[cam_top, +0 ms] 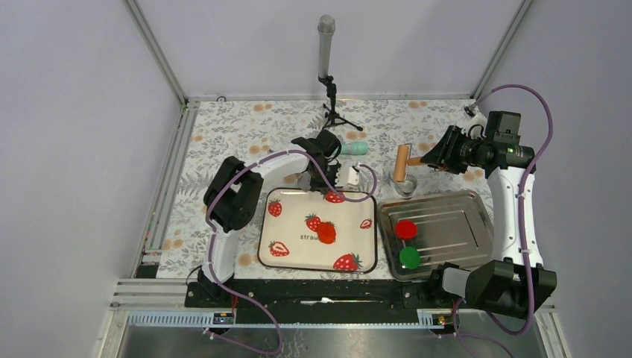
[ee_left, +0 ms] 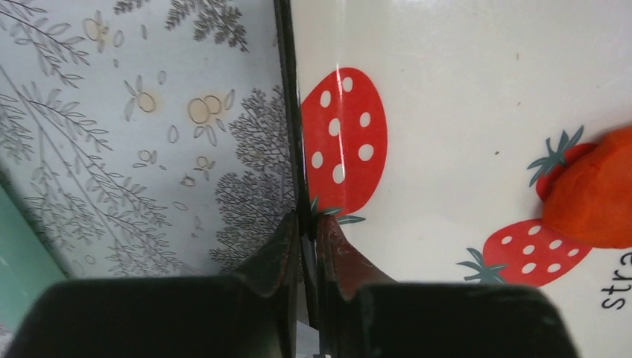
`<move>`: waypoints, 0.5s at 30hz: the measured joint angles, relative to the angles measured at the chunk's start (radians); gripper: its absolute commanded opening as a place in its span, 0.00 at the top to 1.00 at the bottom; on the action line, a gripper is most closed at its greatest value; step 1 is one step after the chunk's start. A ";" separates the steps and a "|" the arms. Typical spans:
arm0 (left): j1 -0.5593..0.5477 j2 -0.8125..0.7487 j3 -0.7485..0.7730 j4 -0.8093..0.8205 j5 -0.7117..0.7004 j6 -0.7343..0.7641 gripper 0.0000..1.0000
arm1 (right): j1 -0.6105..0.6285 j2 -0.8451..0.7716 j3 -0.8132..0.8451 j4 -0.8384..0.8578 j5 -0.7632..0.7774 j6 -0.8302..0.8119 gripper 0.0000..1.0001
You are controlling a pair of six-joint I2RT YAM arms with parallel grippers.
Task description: Roll out the dumpling wrappers from the dough
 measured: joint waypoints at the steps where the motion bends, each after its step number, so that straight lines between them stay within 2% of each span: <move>1: 0.000 0.006 0.011 -0.004 -0.001 0.002 0.97 | 0.000 0.000 0.000 0.000 0.000 0.000 1.00; 3: 0.001 0.026 0.046 -0.014 -0.003 0.014 1.00 | 0.000 0.000 0.000 0.000 0.000 0.000 1.00; 9: 0.013 0.104 0.179 -0.034 -0.024 0.039 1.00 | 0.000 0.000 0.000 0.000 0.000 0.000 1.00; 15: 0.046 0.162 0.272 -0.026 -0.046 0.000 1.00 | 0.000 0.000 0.000 0.000 0.000 0.000 1.00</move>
